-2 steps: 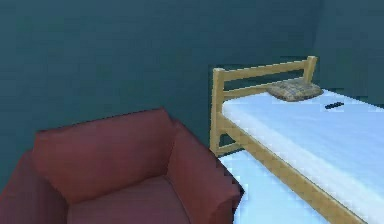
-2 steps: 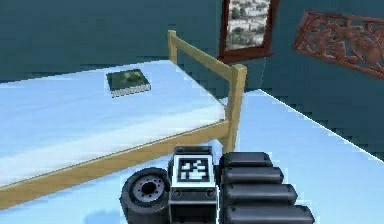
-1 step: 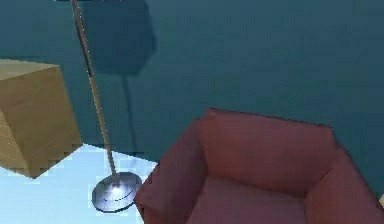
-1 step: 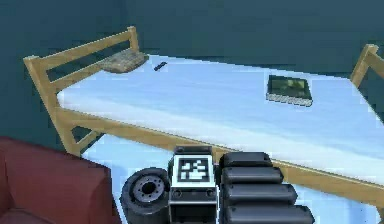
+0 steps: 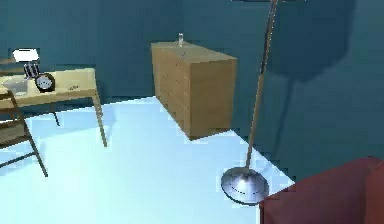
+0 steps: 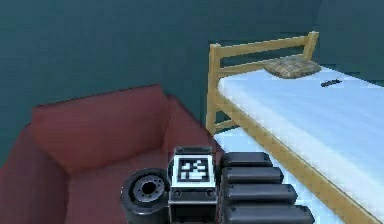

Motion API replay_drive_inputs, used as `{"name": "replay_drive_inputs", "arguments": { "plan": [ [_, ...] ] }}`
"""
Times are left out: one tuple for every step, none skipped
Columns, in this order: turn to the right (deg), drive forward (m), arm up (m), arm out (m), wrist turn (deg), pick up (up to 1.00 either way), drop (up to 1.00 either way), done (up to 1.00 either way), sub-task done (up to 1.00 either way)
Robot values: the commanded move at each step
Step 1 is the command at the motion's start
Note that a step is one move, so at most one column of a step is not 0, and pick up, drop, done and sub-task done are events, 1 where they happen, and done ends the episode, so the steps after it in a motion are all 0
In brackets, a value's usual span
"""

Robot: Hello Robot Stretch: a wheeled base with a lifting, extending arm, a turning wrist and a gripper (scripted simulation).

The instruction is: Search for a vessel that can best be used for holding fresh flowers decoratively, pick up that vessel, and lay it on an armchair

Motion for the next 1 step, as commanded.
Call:
{"name": "replay_drive_inputs", "arguments": {
  "plan": [
    [-36.0,0.0,0.0,0.0,0.0,0.0,0.0,0.0,0.0]
  ]
}}
